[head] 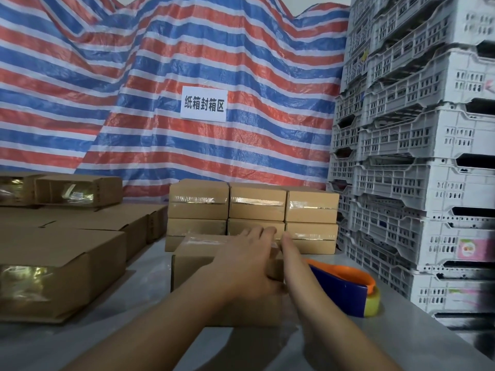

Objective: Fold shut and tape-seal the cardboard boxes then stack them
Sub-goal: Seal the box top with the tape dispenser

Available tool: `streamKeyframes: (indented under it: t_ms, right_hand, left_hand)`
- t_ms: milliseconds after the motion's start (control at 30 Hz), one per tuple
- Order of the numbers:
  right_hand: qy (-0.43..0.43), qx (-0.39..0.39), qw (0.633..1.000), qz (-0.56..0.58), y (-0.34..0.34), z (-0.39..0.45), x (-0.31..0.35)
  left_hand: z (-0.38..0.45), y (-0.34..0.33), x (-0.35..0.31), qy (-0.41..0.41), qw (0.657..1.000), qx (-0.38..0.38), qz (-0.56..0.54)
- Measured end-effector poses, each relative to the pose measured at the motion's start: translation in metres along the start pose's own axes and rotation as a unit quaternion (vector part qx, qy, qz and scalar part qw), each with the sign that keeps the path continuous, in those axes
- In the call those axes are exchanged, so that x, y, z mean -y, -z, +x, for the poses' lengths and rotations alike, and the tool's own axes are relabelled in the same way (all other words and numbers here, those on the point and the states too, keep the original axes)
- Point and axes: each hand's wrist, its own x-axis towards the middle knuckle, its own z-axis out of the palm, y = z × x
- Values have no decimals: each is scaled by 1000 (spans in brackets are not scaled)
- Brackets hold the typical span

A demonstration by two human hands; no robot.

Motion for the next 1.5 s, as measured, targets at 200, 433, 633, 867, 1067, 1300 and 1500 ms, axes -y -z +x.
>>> streamKeyframes:
  t_ms: [200,433,633,867,1067,1300,1500]
  right_hand:
    - [-51,-9,997,56,-11,1,-21]
    - [-7,45,999,-3,19,-14,-9]
    - [44,44,997,-53,2,-28,-2]
    - [16,40,999,-8,-10,-34,-10]
    - [-14,79,995,-53,-1,-32,-14]
    - [35,34,987,-156,-19,-15,-1]
    - [-27,93,974,-205,-36,27,31]
  left_hand:
    - [4,2,2,9,999,28,-16]
    - [-15,47,40,70,981,-32,-178]
    - [-66,29,77,247,843,-216,-425]
    - [-86,-8,63,386,747,-75,-536]
    - [-101,3,68,341,736,-88,-578]
    - [-81,21,88,386,747,-88,-534]
    - [-70,34,132,416,740,-14,-528]
